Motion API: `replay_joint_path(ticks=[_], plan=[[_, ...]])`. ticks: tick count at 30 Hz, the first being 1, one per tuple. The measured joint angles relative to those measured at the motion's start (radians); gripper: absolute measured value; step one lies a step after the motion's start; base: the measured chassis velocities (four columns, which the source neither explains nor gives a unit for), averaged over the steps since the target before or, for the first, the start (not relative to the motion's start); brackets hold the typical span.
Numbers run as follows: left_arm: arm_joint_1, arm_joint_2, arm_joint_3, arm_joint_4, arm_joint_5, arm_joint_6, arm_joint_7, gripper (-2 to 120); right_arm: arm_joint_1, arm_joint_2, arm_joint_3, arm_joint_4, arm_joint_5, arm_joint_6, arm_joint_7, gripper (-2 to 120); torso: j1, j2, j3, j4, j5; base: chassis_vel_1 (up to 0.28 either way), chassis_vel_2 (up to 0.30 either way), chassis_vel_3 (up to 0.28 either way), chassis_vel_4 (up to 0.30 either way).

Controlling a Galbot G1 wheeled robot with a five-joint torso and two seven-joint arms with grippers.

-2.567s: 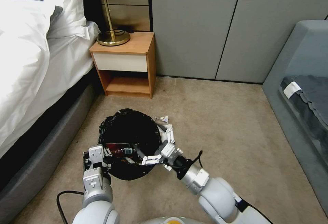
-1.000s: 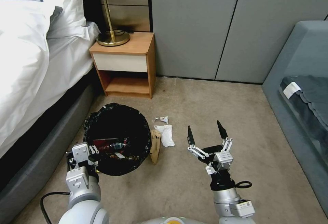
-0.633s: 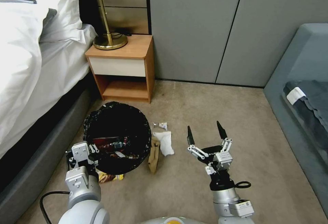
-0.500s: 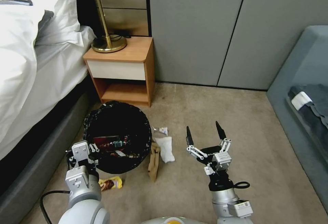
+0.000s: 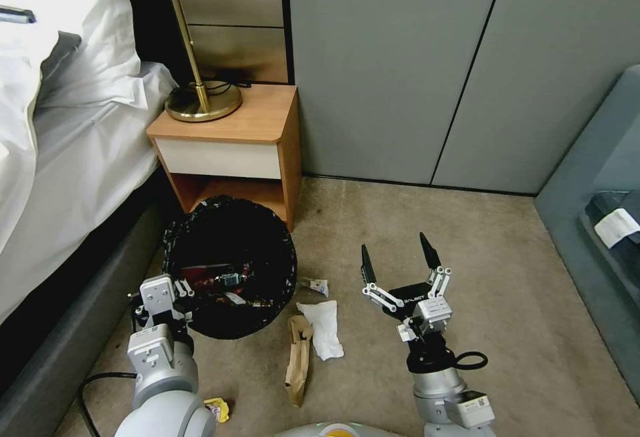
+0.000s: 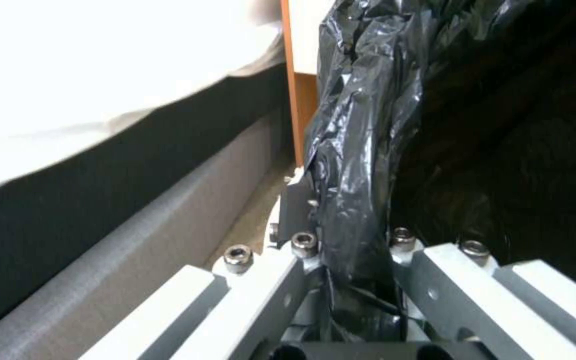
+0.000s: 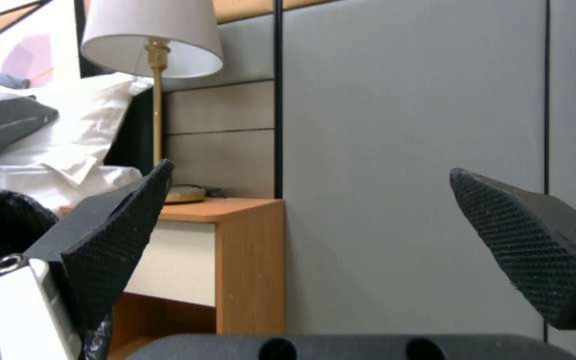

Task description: Pick up the trash bin, then pick up the garbage from the floor and place it into the trash bin.

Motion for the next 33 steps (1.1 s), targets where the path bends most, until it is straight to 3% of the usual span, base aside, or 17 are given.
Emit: replay_joint_path(ticks=[7, 10, 13, 14, 16, 18, 19, 20, 26, 27, 33], plan=[[-0.012, 0.009, -0.004, -0.013, -0.01, 0.013, 0.0, 1, 0.081, -0.062, -0.016, -0.03, 0.014, -0.119, 0.024, 100, 0.0, 0.0, 0.0, 0.0002, -0.0001, 0.008, -0.004, -0.004, 0.004], [-0.025, 0.013, -0.008, -0.009, -0.019, 0.013, 0.001, 1, 0.143, -0.105, -0.07, -0.074, 0.069, -0.239, 0.054, 100, 0.0, 0.0, 0.0, 0.0001, 0.0001, 0.0, 0.0, 0.0, 0.0], [-0.026, 0.014, -0.009, -0.008, -0.02, 0.013, 0.001, 1, 0.151, -0.111, -0.076, -0.078, 0.076, -0.252, 0.057, 100, 0.0, 0.0, 0.0, 0.0001, 0.0002, 0.0, 0.0, 0.0, 0.0], [-0.035, 0.016, -0.01, 0.001, -0.023, 0.015, 0.002, 1, 0.23, -0.171, -0.153, -0.11, 0.163, -0.399, 0.092, 100, 0.0, 0.0, 0.0, 0.0001, 0.0001, 0.0, 0.0, 0.0, 0.0], [-0.038, 0.015, -0.01, 0.003, -0.023, 0.016, 0.002, 1, 0.252, -0.192, -0.177, -0.117, 0.197, -0.446, 0.107, 100, 0.0, 0.0, 0.0, 0.001, -0.0001, 0.0, 0.0, 0.0, 0.0], [-0.052, 0.009, -0.008, 0.012, -0.022, 0.016, 0.005, 1, 0.356, -0.284, -0.305, -0.141, 0.398, -0.628, 0.195, 100, 0.0, 0.0, 0.0, 0.0001, 0.0001, 0.0, 0.0, 0.0, 0.0], [-0.052, 0.009, -0.008, 0.012, -0.022, 0.016, 0.005, 1, 0.356, -0.284, -0.305, -0.141, 0.398, -0.628, 0.195, 100, 0.0, 0.0, 0.0, 0.0001, 0.0001, 0.0, 0.0, 0.0, 0.0], [-0.058, 0.004, -0.009, 0.014, -0.022, 0.016, 0.007, 1, 0.436, -0.334, -0.401, -0.17, 0.52, -0.709, 0.256, 100, 0.0, 0.0, 0.0, 0.0002, -0.0002, 0.0, 0.0, 0.0, 0.0], [-0.059, -0.009, -0.012, 0.019, -0.017, 0.014, 0.006, 1, 0.603, -0.379, -0.599, -0.243, 0.705, -0.829, 0.375, 100, 0.0, 0.0, 0.0, 0.0, -0.0001, 0.0, 0.0, 0.0, 0.0], [-0.061, -0.015, -0.012, 0.024, -0.013, 0.013, 0.006, 1, 0.663, -0.369, -0.669, -0.287, 0.78, -0.855, 0.402, 100, 0.0, 0.0, 0.0, 0.0002, -0.0003, 0.0, 0.0, 0.0, 0.0], [-0.064, -0.028, -0.007, 0.031, -0.001, 0.011, 0.006, 1, 0.78, -0.329, -0.822, -0.401, 0.97, -0.94, 0.451, 100, 0.0, 0.0, 0.0, 0.0002, -0.0001, 0.0, 0.0, 0.0, 0.0]])
